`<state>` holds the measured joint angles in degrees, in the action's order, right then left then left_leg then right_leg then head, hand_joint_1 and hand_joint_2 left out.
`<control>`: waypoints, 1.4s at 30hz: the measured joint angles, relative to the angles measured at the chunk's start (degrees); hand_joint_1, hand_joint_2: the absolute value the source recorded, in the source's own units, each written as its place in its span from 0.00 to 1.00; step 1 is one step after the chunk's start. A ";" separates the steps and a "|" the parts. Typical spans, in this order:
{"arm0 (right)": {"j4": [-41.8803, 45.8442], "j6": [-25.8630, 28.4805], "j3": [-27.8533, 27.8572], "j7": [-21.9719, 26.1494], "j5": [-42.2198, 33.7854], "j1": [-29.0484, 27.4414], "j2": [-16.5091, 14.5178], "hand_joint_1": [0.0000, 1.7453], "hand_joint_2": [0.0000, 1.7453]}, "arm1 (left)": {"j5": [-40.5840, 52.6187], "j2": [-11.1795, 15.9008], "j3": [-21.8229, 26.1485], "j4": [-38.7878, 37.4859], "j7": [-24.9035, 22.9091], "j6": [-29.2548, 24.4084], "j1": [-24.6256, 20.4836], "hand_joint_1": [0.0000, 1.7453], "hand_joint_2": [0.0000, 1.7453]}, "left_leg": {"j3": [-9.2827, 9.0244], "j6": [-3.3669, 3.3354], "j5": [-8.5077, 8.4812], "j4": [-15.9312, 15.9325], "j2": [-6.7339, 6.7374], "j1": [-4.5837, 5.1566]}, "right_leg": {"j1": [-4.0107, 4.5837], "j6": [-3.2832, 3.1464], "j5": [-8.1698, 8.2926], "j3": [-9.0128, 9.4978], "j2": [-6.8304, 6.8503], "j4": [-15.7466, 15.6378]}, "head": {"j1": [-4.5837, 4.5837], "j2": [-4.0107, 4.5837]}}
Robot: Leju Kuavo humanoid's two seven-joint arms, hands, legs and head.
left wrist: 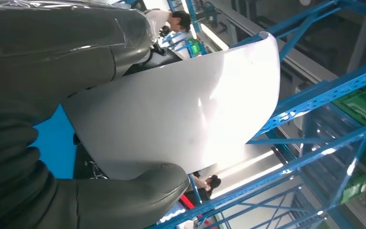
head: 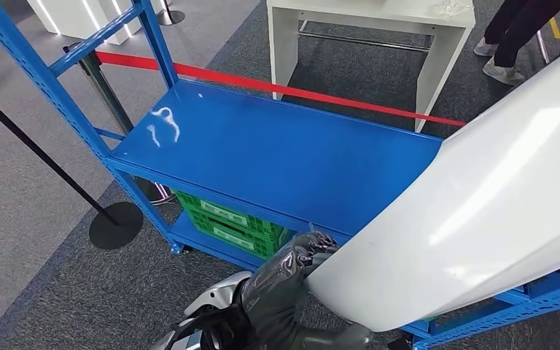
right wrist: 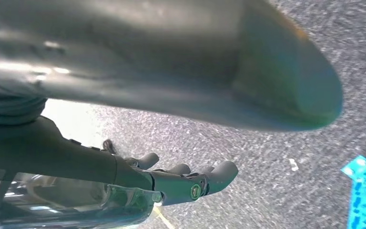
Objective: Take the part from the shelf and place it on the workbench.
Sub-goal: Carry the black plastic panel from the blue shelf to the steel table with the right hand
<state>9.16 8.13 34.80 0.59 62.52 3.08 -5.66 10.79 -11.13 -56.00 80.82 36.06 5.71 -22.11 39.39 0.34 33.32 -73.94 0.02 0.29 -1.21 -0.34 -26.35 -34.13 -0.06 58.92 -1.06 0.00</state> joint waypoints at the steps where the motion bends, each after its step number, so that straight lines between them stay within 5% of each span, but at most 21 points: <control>1: 0.00 0.01 -0.01 0.00 0.02 0.01 0.01 0.00 0.00 | 0.02 0.01 0.04 -0.05 0.00 -0.08 0.02 1.00 1.00 | -2.62 -0.38 -1.44 3.06 -0.05 0.07 | 0.11 0.06 0.55 -0.63 -0.01 -0.01 | -0.07 0.00; 4: 0.00 0.03 -0.01 -0.01 0.12 0.03 -0.15 0.00 0.00 | 0.06 -0.22 0.15 -0.08 0.05 -0.27 -0.04 1.00 1.00 | -11.51 -1.64 -2.12 15.47 -0.41 0.65 | 0.20 0.64 2.00 -1.56 -0.11 -0.12 | -0.13 0.00; 6: 0.00 0.05 -0.04 -0.02 0.19 0.03 -0.21 0.00 0.00 | 0.09 -0.29 0.17 -0.09 0.11 -0.32 -0.06 1.00 1.00 | -12.95 -1.97 -1.92 18.41 -0.51 1.12 | -0.04 1.45 3.06 -1.77 -0.11 -0.49 | -0.22 0.00; 8: -0.02 0.05 -0.07 -0.02 0.19 -0.09 -0.27 0.00 0.00 | 0.11 -0.31 0.15 -0.13 0.13 -0.33 -0.05 1.00 1.00 | -12.01 -2.53 -3.33 18.94 -0.27 1.07 | -0.32 2.05 2.80 -2.36 -0.08 -0.19 | -0.37 0.00; 10: -0.04 0.05 -0.10 -0.02 0.19 -0.18 -0.28 0.00 0.00 | 0.12 -0.33 0.15 -0.16 0.14 -0.34 -0.02 1.00 1.00 | -10.57 -3.14 -4.97 19.41 0.03 0.80 | -0.33 2.39 -1.38 -3.78 -0.07 3.23 | 0.07 0.00; 12: -0.03 0.05 -0.11 -0.02 0.19 -0.14 -0.15 0.00 0.00 | 0.12 -0.32 0.15 -0.22 0.15 -0.35 0.03 1.00 1.00 | -8.99 -3.36 -6.35 19.33 0.18 0.84 | -0.23 2.69 -6.83 -5.43 -0.07 10.14 | 0.71 0.00; 13: -0.03 0.05 -0.11 -0.02 0.19 -0.13 -0.05 0.00 0.00 | 0.12 -0.29 0.15 -0.26 0.15 -0.35 0.07 1.00 1.00 | -8.16 -3.34 -7.04 19.26 0.28 0.85 | -0.21 2.81 -8.07 -5.84 -0.07 13.46 | 0.92 0.00; 15: -0.03 0.05 -0.11 -0.02 0.19 -0.12 0.05 0.00 0.00 | 0.12 -0.24 0.15 -0.34 0.14 -0.35 0.13 1.00 1.00 | -6.28 -3.20 -8.39 19.00 0.47 0.84 | -0.23 2.89 -6.33 -4.31 -0.06 15.51 | 1.14 0.00; 17: -0.02 0.04 -0.11 -0.03 0.24 -0.04 0.14 0.00 0.00 | 0.12 -0.23 0.15 -0.34 0.14 -0.35 0.15 1.00 1.00 | -4.42 -2.82 -9.45 18.32 0.54 0.77 | -0.32 2.90 -3.52 0.85 -0.04 9.63 | 1.28 0.00; 19: -0.02 0.01 -0.13 -0.05 0.33 0.11 0.19 0.00 0.00 | 0.13 -0.29 0.19 -0.33 0.14 -0.36 0.11 1.00 1.00 | -3.09 -2.27 -10.16 17.28 0.54 0.86 | -0.18 2.66 -4.29 6.18 -0.10 1.61 | 1.36 0.00; 21: -0.02 -0.07 -0.16 -0.07 0.44 0.15 0.15 0.00 0.00 | 0.17 -0.32 0.20 -0.32 0.14 -0.36 0.08 1.00 1.00 | -2.52 -1.79 -10.93 16.71 0.54 0.95 | 0.12 1.98 -5.47 7.70 -0.18 -1.40 | 1.27 0.00; 23: -0.02 -0.22 -0.19 -0.07 0.63 0.07 0.06 0.00 0.00 | 0.20 -0.23 0.18 -0.33 0.13 -0.36 0.10 1.00 1.00 | -2.13 -1.30 -11.00 16.43 0.40 0.84 | 0.04 0.96 -4.77 6.78 -0.02 -1.11 | 1.14 0.00; 24: -0.02 -0.30 -0.19 -0.09 0.73 0.09 0.03 0.00 0.00 | 0.19 -0.17 0.19 -0.33 0.11 -0.36 0.10 1.00 1.00 | -1.71 -0.97 -9.61 15.52 0.27 0.74 | -0.05 0.41 -4.19 6.22 0.10 -1.09 | 1.05 0.00; 27: 0.00 -0.36 -0.20 -0.16 1.01 0.22 0.04 0.00 0.00 | 0.16 0.03 0.23 -0.32 0.01 -0.38 0.09 1.00 1.00 | 0.67 0.02 -1.06 6.74 0.07 0.28 | -0.13 -0.40 -2.07 3.94 0.28 -1.04 | 0.48 0.00; 29: 0.00 -0.36 -0.22 -0.20 1.19 0.22 0.08 0.00 0.00 | 0.16 0.21 0.22 -0.33 -0.13 -0.39 0.10 1.00 1.00 | 1.33 0.23 1.07 0.55 0.07 0.07 | -0.10 -0.31 -0.62 2.13 0.34 -0.94 | 0.26 0.00; 31: 0.00 -0.37 -0.26 -0.23 1.34 0.25 0.10 0.00 0.00 | 0.16 0.31 0.23 -0.34 -0.26 -0.41 0.08 1.00 1.00 | -1.44 -0.01 -1.45 1.40 0.04 0.05 | -0.01 -0.12 0.72 0.38 0.38 -0.88 | 0.10 0.00; 33: 0.01 -0.40 -0.29 -0.24 1.41 0.28 0.07 0.00 0.00 | 0.17 0.21 0.24 -0.32 -0.33 -0.42 -0.04 1.00 1.00 | -7.82 -0.68 -3.30 9.22 -0.15 0.22 | 0.15 0.13 1.82 -0.76 0.31 -0.86 | -0.01 -0.01; 35: 0.02 -0.44 -0.31 -0.24 1.45 0.33 0.03 0.00 0.00 | 0.18 0.03 0.25 -0.31 -0.36 -0.43 -0.30 1.00 1.00 | -12.98 -1.23 -2.53 16.78 -0.35 0.54 | 0.19 0.68 2.92 -1.37 0.25 -0.95 | 0.04 -0.01; 37: 0.02 -0.48 -0.36 -0.24 1.48 0.34 0.02 0.00 0.00 | 0.19 -0.05 0.25 -0.30 -0.39 -0.44 -0.48 1.00 1.00 | -13.65 -1.55 -2.28 19.32 -0.37 0.92 | -0.03 1.51 4.19 -1.97 0.26 -1.21 | 0.12 0.00; 39: 0.01 -0.51 -0.43 -0.24 1.48 0.16 -0.03 0.00 0.00 | 0.19 -0.03 0.25 -0.32 -0.44 -0.44 -0.47 1.00 1.00 | -12.65 -2.13 -3.52 19.67 -0.11 0.91 | -0.27 2.07 3.45 -2.82 0.21 -0.56 | 0.04 0.00; 42: 0.00 -0.58 -0.60 -0.25 1.49 0.02 -0.09 0.00 0.00 | 0.19 -0.02 0.22 -0.34 -0.52 -0.44 -0.42 1.00 1.00 | -10.37 -3.07 -5.70 19.61 0.20 0.78 | -0.26 2.41 -4.50 -5.07 0.13 7.51 | 0.79 0.00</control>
<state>9.16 7.55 34.20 0.34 64.00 3.09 -5.75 10.98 -11.15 -55.78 80.48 35.54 5.27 -22.53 29.02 -2.72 27.62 -54.33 0.22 1.06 -1.47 2.07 -30.84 -39.20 0.08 66.43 -0.27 0.00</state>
